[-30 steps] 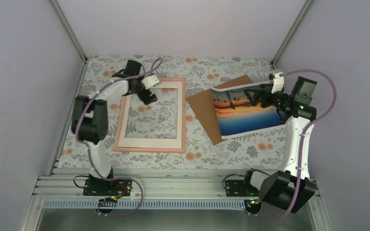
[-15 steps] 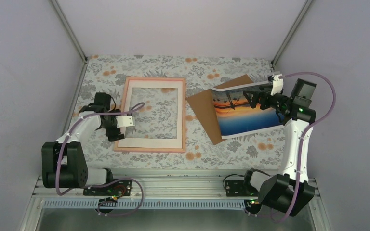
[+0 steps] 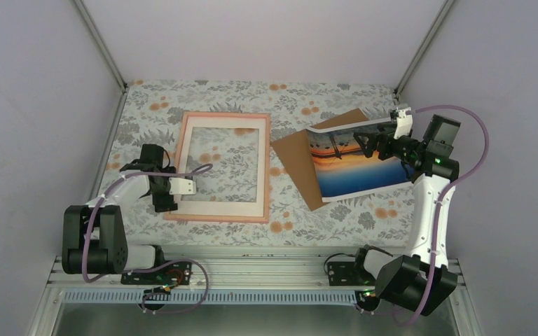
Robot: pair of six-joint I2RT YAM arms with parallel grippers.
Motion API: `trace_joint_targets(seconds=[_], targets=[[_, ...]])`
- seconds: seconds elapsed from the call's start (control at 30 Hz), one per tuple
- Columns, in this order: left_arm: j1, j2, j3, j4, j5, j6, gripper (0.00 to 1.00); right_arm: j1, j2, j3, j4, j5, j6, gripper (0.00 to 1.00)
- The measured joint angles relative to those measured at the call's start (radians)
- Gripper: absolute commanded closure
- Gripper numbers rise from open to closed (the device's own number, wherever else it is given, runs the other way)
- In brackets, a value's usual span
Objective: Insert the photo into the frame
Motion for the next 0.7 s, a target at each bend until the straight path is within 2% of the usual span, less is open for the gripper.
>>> trace_joint_targets(seconds=[0.23, 0.4, 0.53, 0.7], targets=[[-0.024, -0.029, -0.028, 0.037, -0.034, 0.001, 0.03, 0.000, 0.000, 0.000, 0.000, 0.000, 0.000, 0.00], [-0.063, -0.032, 0.049, -0.060, -0.014, -0.014, 0.03, 0.000, 0.000, 0.000, 0.000, 0.000, 0.000, 0.00], [-0.195, -0.037, 0.171, -0.093, 0.027, -0.107, 0.03, 0.000, 0.000, 0.000, 0.005, 0.000, 0.001, 0.00], [-0.426, -0.008, 0.257, -0.057, 0.065, -0.299, 0.03, 0.000, 0.001, 0.000, 0.007, 0.000, 0.001, 0.00]])
